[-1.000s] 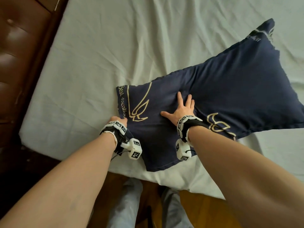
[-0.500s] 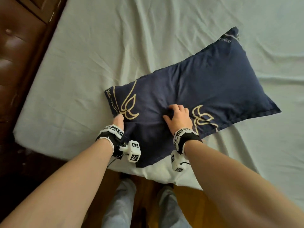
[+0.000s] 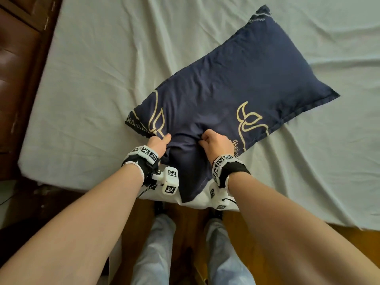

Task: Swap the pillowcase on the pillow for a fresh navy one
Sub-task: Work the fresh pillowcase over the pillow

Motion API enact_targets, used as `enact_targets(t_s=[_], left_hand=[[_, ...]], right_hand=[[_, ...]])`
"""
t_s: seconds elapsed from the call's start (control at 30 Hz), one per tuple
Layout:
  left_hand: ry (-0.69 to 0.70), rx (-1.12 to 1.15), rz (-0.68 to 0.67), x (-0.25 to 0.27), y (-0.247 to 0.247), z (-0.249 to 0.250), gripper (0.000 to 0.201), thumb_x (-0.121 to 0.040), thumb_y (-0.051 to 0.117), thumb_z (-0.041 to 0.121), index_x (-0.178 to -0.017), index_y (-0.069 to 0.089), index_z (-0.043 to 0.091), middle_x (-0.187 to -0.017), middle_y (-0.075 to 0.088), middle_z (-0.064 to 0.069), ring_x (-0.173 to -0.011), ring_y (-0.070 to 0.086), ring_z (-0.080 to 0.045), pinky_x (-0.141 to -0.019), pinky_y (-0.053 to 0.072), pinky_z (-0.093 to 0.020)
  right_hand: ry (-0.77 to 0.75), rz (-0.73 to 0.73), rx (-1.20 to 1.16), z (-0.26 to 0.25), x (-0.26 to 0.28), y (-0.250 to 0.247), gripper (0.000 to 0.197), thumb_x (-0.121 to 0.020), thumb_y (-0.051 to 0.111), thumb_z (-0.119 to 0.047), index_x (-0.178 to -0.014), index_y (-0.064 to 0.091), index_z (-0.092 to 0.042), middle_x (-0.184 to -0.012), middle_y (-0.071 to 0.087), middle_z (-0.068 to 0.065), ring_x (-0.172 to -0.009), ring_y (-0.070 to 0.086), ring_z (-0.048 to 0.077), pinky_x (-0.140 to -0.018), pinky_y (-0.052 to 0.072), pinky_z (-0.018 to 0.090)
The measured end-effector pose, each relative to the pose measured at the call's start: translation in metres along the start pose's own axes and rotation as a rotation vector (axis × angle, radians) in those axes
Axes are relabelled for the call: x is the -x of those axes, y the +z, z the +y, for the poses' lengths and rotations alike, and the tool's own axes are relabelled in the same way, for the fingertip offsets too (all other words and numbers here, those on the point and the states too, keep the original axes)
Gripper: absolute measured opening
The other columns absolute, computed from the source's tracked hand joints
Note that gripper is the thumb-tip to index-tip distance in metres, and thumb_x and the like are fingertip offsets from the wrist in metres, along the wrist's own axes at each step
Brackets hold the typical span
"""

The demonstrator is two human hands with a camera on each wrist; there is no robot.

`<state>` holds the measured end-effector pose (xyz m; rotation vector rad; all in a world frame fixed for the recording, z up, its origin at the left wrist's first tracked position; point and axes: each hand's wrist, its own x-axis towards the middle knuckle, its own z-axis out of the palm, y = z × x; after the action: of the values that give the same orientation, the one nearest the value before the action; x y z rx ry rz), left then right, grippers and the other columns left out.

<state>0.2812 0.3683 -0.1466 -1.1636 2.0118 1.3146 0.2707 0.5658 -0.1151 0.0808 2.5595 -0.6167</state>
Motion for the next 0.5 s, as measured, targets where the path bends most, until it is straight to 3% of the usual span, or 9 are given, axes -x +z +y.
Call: enact_targets(t_s=[0.1, 0.2, 0.3, 0.33, 0.4, 0.5], left_hand=[[0.024, 0.252, -0.084, 0.008, 0.032, 0.021, 0.043, -0.085, 0.064, 0.035, -0.110, 0.064, 0.000, -0.106, 0.067, -0.010, -0.100, 0.063, -0.028, -0.096, 0.049, -0.041], [0.030, 0.405, -0.170, 0.021, 0.071, 0.056, 0.028, -0.080, 0.069, 0.027, -0.097, 0.067, 0.005, -0.105, 0.069, -0.016, -0.101, 0.065, -0.033, -0.096, 0.050, -0.052], [0.051, 0.427, -0.320, 0.039, 0.106, 0.075, 0.010, -0.082, 0.066, 0.013, -0.090, 0.067, 0.007, -0.107, 0.068, -0.020, -0.102, 0.065, -0.034, -0.096, 0.049, -0.056], [0.041, 0.373, -0.347, 0.045, 0.114, 0.074, 0.016, -0.081, 0.066, 0.013, -0.095, 0.068, 0.005, -0.108, 0.068, -0.020, -0.103, 0.065, -0.034, -0.096, 0.049, -0.056], [0.068, 0.159, -0.345, 0.048, 0.125, 0.065, 0.039, -0.082, 0.067, 0.024, -0.112, 0.064, -0.001, -0.107, 0.066, -0.014, -0.101, 0.064, -0.029, -0.096, 0.050, -0.052], [0.089, -0.018, -0.207, 0.043, 0.116, 0.046, 0.060, -0.067, 0.064, 0.044, -0.111, 0.064, 0.003, -0.107, 0.068, -0.011, -0.101, 0.063, -0.031, -0.097, 0.049, -0.049]], right_hand=[[-0.050, 0.142, -0.117, 0.011, 0.008, -0.023, 0.016, -0.090, 0.059, -0.031, -0.103, 0.065, -0.025, -0.099, 0.073, 0.003, -0.097, 0.065, 0.031, -0.083, 0.051, 0.038], [-0.078, 0.237, -0.162, 0.031, 0.009, -0.057, 0.025, -0.095, 0.056, -0.029, -0.118, 0.064, -0.026, -0.109, 0.072, 0.002, -0.104, 0.064, 0.028, -0.087, 0.049, 0.034], [0.005, 0.173, -0.136, 0.062, 0.018, -0.080, 0.058, -0.092, 0.049, -0.062, -0.140, 0.045, -0.030, -0.124, 0.067, -0.001, -0.114, 0.061, 0.027, -0.093, 0.049, 0.037], [0.023, 0.122, -0.124, 0.072, 0.024, -0.080, 0.071, -0.084, 0.051, -0.071, -0.142, 0.038, -0.031, -0.129, 0.063, -0.002, -0.117, 0.060, 0.025, -0.095, 0.049, 0.040], [0.040, 0.041, -0.062, 0.089, 0.032, -0.069, 0.081, -0.073, 0.069, -0.066, -0.138, 0.036, -0.029, -0.133, 0.055, -0.001, -0.121, 0.054, 0.024, -0.096, 0.049, 0.042], [0.115, -0.006, 0.105, 0.102, 0.036, -0.043, 0.053, -0.079, 0.074, -0.047, -0.117, 0.049, -0.022, -0.119, 0.057, 0.004, -0.116, 0.051, 0.028, -0.082, 0.048, 0.038]])
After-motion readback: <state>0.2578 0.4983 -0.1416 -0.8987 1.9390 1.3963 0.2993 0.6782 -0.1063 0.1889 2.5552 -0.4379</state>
